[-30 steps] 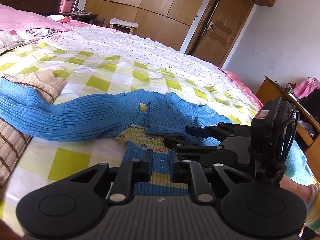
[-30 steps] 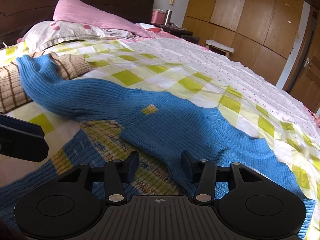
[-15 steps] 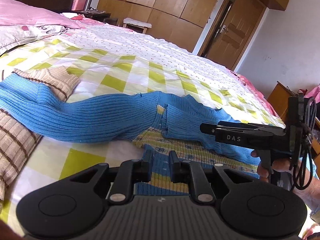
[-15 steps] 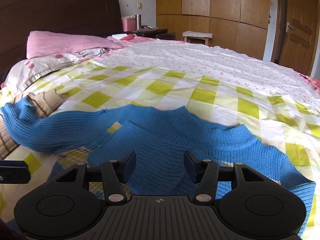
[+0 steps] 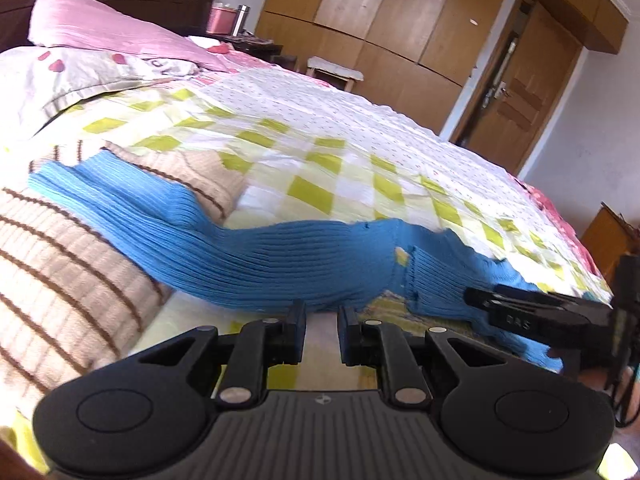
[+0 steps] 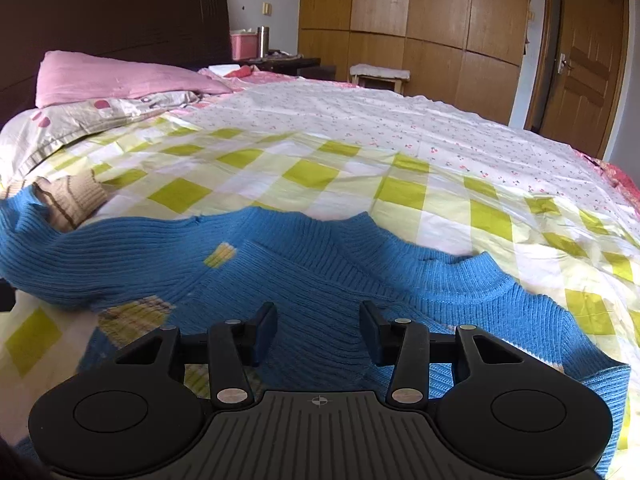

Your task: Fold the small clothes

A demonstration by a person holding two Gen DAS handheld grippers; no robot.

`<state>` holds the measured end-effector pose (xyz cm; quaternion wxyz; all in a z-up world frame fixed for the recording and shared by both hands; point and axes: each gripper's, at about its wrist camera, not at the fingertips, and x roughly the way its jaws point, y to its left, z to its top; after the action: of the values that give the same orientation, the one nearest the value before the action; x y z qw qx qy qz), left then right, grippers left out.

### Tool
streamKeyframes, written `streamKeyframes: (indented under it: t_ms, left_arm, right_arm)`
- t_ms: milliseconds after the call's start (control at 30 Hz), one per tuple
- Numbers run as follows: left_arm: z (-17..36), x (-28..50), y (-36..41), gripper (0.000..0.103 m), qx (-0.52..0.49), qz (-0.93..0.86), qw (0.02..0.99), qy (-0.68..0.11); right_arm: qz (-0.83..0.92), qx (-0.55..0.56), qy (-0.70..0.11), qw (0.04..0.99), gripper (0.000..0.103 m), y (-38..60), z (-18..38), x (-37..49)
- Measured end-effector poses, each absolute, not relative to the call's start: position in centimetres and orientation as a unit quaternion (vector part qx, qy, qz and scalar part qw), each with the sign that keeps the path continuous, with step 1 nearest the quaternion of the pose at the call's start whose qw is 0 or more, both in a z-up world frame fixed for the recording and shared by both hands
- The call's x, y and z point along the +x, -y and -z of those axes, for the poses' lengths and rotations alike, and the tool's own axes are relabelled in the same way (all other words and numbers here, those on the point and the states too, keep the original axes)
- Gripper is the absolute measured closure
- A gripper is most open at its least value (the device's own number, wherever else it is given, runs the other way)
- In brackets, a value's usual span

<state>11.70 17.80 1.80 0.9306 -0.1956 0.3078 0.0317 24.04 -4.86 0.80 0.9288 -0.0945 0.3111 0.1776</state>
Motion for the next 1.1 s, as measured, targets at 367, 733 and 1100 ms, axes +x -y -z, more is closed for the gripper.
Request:
streamKeyframes:
  t_ms: [367, 733, 1100]
  left_arm:
    - [-1.7, 11.4, -28.2, 0.08, -0.312, -0.17, 0.897, -0.262]
    - [0.8, 12.9, -30.5, 0.08, -0.414, -0.171, 0.86, -0.244]
    - [-0.1, 11.0, -30.9, 0.063, -0.385, -0.246, 0.861, -0.223]
  right_arm:
    - [-0.241, -0.057, -0.297, 0.922, 0.06, 2.9, -2.9, 19.8]
    - [-0.265, -0.023, -0.297, 0.917, 0.06, 2.4, -3.5, 19.0]
    - [-0.272, 0.006, -0.302, 0.914, 0.059, 3.1, -3.1, 18.7]
